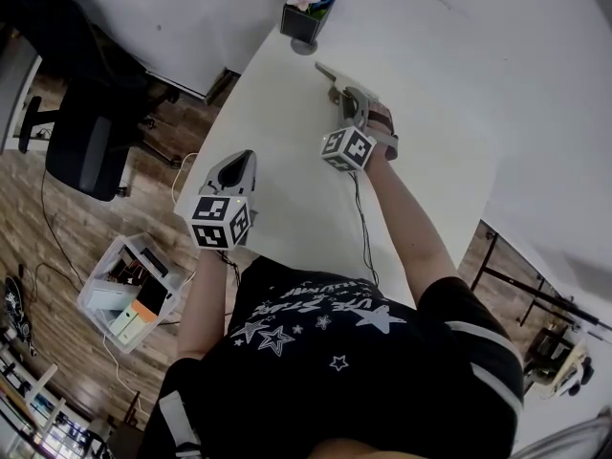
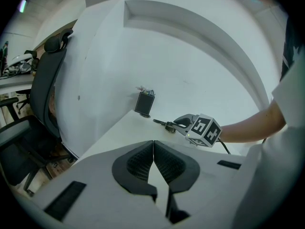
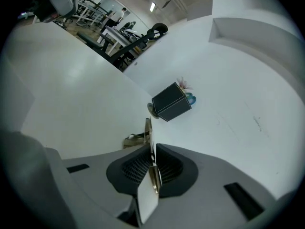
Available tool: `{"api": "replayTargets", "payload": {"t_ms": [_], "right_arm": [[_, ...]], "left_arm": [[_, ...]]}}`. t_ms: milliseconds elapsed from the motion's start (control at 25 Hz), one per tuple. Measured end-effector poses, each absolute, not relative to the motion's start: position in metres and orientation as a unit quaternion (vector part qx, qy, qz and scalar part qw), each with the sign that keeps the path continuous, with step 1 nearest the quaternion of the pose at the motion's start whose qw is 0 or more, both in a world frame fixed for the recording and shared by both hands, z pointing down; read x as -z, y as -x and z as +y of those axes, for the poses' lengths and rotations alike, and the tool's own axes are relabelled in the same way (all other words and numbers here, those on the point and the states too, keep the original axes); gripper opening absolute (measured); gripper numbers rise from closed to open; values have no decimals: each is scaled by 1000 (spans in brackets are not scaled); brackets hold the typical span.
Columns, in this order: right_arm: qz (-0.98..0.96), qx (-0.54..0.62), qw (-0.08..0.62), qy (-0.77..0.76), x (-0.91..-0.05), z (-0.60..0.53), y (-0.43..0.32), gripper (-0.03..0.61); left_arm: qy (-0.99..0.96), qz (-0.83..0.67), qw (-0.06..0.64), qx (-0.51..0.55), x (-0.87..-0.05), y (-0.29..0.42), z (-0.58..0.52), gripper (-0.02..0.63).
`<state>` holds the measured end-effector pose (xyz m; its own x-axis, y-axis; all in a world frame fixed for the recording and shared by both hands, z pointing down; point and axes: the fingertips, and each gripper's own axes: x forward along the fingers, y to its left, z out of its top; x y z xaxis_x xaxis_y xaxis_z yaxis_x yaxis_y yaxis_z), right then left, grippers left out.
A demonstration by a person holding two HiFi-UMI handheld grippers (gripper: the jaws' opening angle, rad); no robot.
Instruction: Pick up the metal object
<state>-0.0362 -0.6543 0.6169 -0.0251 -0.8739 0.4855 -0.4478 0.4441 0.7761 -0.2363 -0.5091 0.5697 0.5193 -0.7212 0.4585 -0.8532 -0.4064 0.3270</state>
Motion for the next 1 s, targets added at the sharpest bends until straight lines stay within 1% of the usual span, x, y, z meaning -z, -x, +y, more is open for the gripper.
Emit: {"api": "replayTargets", "payload": {"t_ms": [480, 1000], "right_arm": [[-684, 195, 508, -486, -594, -640, 28, 51], [-679, 224, 470, -518, -512, -586, 20, 51]], "left_arm": [[-831, -481, 258, -110, -557, 242, -493, 20], [-845, -482, 211, -97, -512, 238, -439, 20]]}}
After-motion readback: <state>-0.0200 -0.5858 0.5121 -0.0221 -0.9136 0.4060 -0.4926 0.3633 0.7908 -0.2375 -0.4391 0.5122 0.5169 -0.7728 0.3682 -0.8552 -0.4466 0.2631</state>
